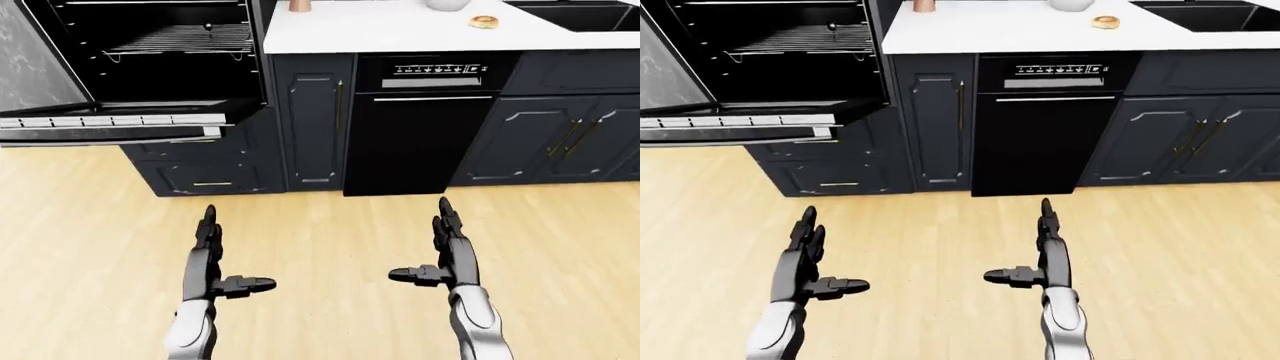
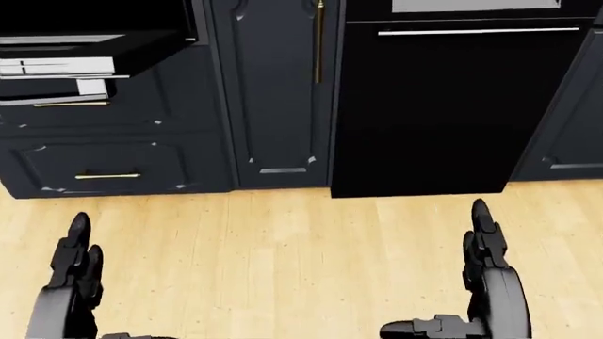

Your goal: Close the oven door.

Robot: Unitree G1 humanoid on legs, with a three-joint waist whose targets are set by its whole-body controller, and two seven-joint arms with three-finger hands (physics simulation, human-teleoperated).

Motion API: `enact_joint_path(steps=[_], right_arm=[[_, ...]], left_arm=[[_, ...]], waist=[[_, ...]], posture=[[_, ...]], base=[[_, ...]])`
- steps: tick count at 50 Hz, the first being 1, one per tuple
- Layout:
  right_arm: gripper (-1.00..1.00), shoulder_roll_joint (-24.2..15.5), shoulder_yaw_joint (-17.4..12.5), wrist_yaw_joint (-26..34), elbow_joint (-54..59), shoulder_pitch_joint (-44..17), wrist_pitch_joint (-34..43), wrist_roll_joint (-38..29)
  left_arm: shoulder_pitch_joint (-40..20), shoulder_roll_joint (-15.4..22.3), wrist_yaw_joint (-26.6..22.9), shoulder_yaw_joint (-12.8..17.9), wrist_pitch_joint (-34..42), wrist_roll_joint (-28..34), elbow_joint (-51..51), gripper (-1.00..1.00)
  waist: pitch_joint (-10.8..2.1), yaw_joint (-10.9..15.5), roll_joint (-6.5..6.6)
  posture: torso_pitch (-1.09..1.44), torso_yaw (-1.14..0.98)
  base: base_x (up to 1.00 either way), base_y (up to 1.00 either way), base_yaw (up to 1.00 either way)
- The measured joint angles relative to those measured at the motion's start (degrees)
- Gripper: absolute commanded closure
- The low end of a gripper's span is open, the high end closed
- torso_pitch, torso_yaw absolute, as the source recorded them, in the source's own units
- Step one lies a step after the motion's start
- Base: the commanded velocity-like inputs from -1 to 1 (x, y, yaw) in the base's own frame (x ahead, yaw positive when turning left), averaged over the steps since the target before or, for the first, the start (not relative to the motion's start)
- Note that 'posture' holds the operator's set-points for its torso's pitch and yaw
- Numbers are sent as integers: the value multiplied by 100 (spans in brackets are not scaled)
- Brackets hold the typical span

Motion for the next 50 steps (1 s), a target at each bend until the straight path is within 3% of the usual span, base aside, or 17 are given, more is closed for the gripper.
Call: enact_joint_path(steps=[7, 12, 20, 25, 30, 33, 36, 45, 50], right_arm=[[-100, -165, -107, 84, 1812, -262, -1109, 100], [-100, -349, -244, 115, 3332, -499, -2043, 371], [-100, -520, -299, 475, 5402, -1053, -3173, 1178], [-100, -579, -252, 493, 6241, -1131, -3668, 1261], [-100, -601, -299, 515, 6456, -1106, -3848, 1327], [-100, -592, -368, 595, 6533, -1111, -3880, 1453], [-100, -591, -375, 590, 6612, -1082, -3908, 1488], [-100, -527, -362, 273, 6818, -876, -3820, 1203], [-100, -521, -301, 124, 6800, -885, -3820, 953]], left_arm=[[-143, 118, -149, 227, -1475, -254, 1920, -100], [-529, 423, -20, 484, -2727, -660, 3753, -100], [-1022, 659, -376, 195, -4316, -880, 6752, -100], [-975, 580, -667, 227, -4648, -1115, 7134, -100], [-1028, 564, -1115, 506, -4638, -1723, 7070, -100], [-997, 584, -1227, 484, -4743, -1951, 7119, -100], [-859, 608, -1078, 407, -4881, -1832, 7259, -100], [-435, 517, -878, 592, -4763, -1538, 7469, -100], [-447, 464, -1037, 832, -4598, -1527, 7448, -100]], waist=[[63, -2, -19], [98, -19, 0], [105, -26, 18], [141, -31, -17], [137, -42, -12], [106, -44, -1], [96, -49, 1], [162, -34, -15], [150, -29, -13]], posture=[[0, 0], [0, 0], [0, 0], [0, 0], [0, 0], [0, 0], [0, 0], [0, 0], [0, 0]], base=[[0, 0, 0], [0, 0, 0], [0, 0, 0], [0, 0, 0], [0, 0, 0], [0, 0, 0], [0, 0, 0], [0, 0, 0], [0, 0, 0]])
